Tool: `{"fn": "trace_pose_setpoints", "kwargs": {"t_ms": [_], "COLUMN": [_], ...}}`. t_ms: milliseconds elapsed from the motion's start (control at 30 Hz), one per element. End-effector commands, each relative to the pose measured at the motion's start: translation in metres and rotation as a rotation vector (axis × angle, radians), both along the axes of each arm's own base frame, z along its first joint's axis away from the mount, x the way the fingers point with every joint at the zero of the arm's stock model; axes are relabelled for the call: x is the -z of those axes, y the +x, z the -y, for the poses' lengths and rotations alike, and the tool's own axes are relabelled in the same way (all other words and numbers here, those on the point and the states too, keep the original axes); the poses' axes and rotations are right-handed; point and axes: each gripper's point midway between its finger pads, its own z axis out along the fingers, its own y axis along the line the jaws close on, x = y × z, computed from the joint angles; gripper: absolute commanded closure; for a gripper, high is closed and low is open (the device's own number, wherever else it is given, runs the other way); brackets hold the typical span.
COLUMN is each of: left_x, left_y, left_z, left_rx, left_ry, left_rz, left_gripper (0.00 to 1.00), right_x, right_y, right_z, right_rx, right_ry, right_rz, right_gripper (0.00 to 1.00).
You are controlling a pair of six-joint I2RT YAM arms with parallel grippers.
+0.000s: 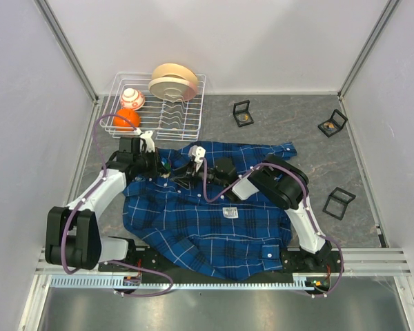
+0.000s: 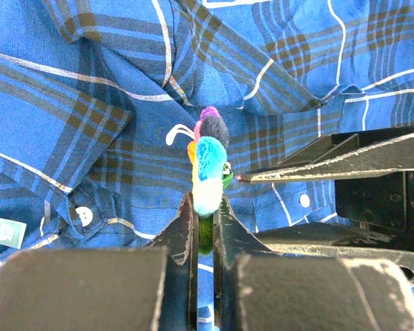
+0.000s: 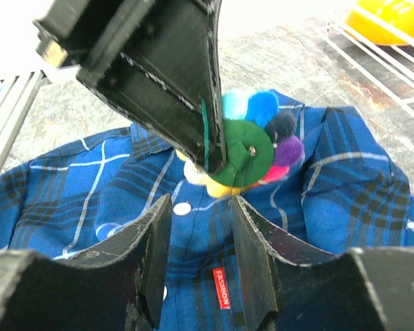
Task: Remove the brooch from the garment
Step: Open the brooch with the flattened clothing.
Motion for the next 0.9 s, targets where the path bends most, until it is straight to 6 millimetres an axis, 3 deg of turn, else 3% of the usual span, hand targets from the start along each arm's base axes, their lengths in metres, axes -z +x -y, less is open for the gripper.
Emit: {"fn": "trace_pose_setpoints", "kwargs": {"t_ms": [0, 133, 633, 867], "left_x": [-0.022, -0.03, -0.025, -0.027], "left_y": [0.004, 0.003, 0.002, 0.002], "left_z": [0.006, 0.006, 0.006, 0.006], "left_rx": [0.042, 0.044, 0.05, 0.049], "left_ry": [-0.024, -0.029, -0.026, -0.026], "left_rz": [0.101, 0.126, 0.112, 0.121], "left_gripper": [0.98, 0.98, 0.98, 0.98], "right_x": [-0.037, -0.04, -0.068, -0.066], "right_y": [-0.004, -0.004, 0.004, 0.007], "right_z": [0.003, 0.004, -0.007, -0.015], "right_rx": [0.018, 0.04, 0.057, 0.033], "right_ry": [0.087, 0.091, 0.116, 0.106], "right_rz": [0.111, 0.135, 0.194, 0.189], "right_gripper": [0.52, 0.51, 0.51, 0.52]}}
